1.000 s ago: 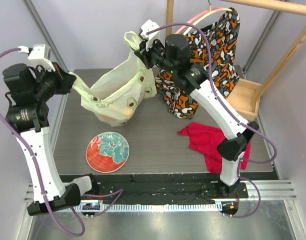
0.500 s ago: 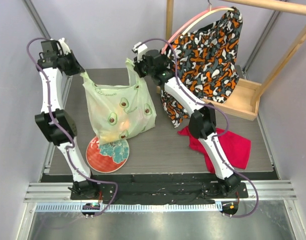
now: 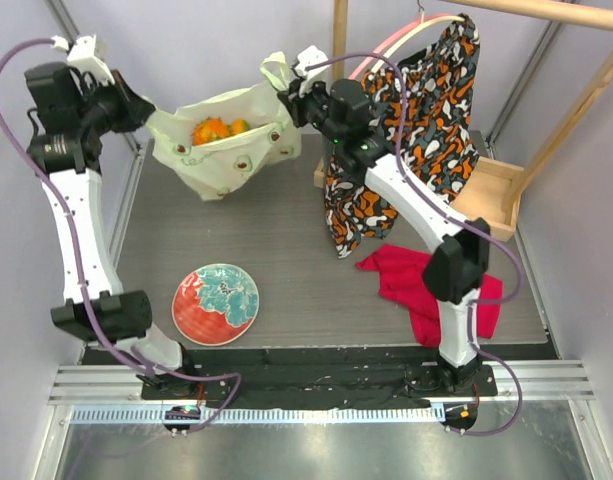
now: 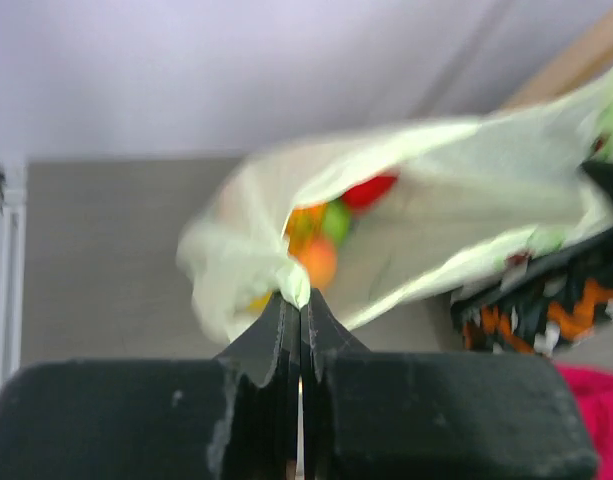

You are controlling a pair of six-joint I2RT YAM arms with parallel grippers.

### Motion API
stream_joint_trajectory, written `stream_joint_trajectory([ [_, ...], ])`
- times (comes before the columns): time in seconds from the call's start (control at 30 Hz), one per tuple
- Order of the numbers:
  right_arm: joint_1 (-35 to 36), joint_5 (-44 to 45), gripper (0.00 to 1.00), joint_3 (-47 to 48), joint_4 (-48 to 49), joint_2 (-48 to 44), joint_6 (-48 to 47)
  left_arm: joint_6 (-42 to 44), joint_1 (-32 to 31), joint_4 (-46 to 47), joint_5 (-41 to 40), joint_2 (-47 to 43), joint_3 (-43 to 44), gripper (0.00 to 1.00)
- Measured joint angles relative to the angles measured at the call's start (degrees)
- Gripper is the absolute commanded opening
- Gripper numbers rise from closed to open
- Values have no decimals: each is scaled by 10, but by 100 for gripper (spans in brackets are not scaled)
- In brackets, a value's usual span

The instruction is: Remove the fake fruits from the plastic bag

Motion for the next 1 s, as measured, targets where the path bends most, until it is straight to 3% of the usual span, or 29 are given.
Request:
stream_joint_trajectory([
  [0.1,-2,-8,4,-122,28,-73,-1,19,-7,20,7,-79,-161,0],
  [0.13,-3,-9,20,-169,36,-92,1,25,-11,22,5,-99,-223,0],
  [0.23,-4,-9,44,-298,36,-120,15,35,-29,21,0,-114,-379,0],
  [0.3,-4,-10,54,-363,4,-116,26,35,-48,10,-3,-90,-443,1],
  [0.33,-4,-12,65,-389,-22,-112,30,35,-58,4,-4,-73,-462,2],
  [0.37,-4,-19,67,-412,-52,-110,33,35,-69,-2,-5,-57,-471,2],
  [0.57,-4,-98,68,-438,-180,-151,11,26,-110,-4,-5,-35,-466,1],
  [0.8,34,-150,63,-388,-172,-308,-32,7,-110,1,-3,-43,-389,1],
  [1.0,97,-161,59,-330,-135,-251,-50,-15,-110,5,-3,-50,-386,1],
])
